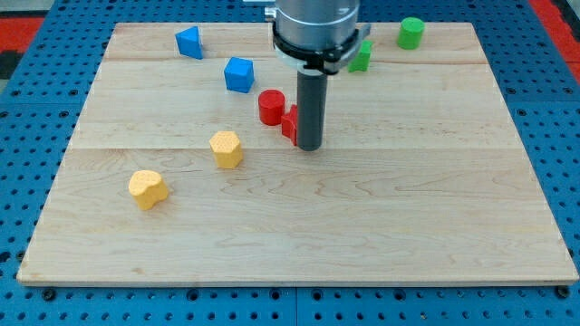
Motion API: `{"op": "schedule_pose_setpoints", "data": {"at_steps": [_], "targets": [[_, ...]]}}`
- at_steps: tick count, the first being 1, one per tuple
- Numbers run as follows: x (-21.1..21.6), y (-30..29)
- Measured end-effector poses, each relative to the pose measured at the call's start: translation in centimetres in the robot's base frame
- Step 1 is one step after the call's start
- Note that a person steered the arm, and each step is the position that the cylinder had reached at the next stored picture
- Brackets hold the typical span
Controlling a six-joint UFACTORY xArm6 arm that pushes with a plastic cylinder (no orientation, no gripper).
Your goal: Push the blue blocks into the red blocks
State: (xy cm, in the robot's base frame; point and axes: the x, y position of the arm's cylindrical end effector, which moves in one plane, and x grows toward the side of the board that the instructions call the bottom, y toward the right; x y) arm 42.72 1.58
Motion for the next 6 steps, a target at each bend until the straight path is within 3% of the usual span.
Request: {"op": "schedule_pose_setpoints", "data": {"at_steps": [1,2,4,5,6], "targets": [[-0.8,1.3],[-5.8,5.0],[-13.7,-5.1],[-20.7,-9.7],[-23.6,-13.7]]}}
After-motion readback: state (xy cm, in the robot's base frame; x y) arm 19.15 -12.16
